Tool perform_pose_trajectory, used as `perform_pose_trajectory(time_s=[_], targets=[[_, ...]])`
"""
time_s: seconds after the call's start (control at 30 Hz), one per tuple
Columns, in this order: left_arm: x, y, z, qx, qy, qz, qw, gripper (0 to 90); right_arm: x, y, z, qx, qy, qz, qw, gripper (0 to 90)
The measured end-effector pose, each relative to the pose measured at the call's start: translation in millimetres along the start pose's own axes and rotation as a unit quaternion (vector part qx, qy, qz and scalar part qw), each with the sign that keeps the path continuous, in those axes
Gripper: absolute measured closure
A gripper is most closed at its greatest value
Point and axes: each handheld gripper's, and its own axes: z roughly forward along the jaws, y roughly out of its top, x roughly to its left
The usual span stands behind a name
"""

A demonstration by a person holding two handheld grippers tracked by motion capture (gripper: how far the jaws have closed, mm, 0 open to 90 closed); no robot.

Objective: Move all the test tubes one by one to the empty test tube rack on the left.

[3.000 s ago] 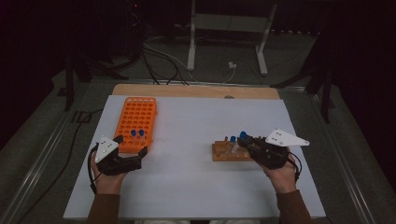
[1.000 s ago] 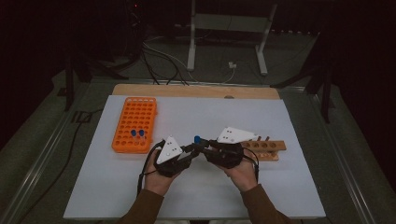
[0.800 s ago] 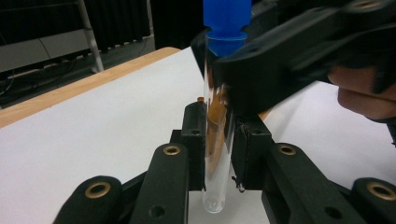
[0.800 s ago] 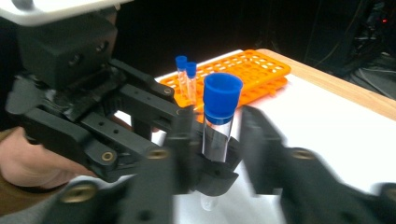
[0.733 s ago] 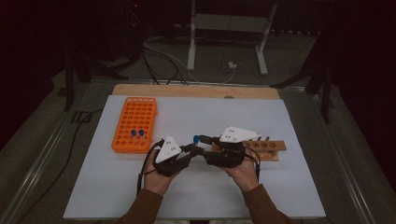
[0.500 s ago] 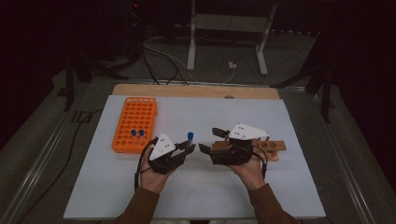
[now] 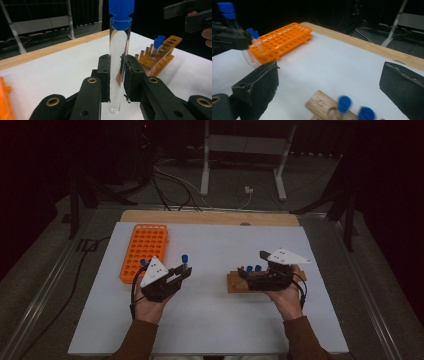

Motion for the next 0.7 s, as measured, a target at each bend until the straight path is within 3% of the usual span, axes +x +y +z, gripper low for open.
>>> perform_pose_trajectory(time_s=[0.43, 0.7], targets=[[28.8, 0.3, -30.2, -0.013, 0.043, -0.014, 0.9989, 78.0, -30.2, -23.6, -22.6, 0.002, -0.034, 0.017, 0.9993, 1.6], [47.2, -1.9, -49.1, -0.021, 0.077, -0.023, 0.9965, 78.0, -42.0, -34.7, -37.2, -0.002, -0.05, 0.028, 0.9984, 1.6]])
